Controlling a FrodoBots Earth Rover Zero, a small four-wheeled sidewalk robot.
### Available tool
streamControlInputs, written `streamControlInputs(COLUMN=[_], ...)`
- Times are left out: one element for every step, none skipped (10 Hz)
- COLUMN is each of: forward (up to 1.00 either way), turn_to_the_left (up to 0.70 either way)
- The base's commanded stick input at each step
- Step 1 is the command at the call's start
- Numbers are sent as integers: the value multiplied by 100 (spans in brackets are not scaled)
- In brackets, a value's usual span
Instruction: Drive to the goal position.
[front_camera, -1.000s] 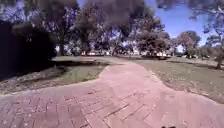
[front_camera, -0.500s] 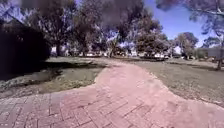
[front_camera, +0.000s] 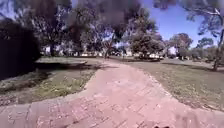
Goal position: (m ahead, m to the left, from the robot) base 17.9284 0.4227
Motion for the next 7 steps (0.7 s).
streamControlInputs(forward=[70,70,70,70,70,70,70], turn_to_the_left=[-9,-14,-20,-10,-1,0,0])
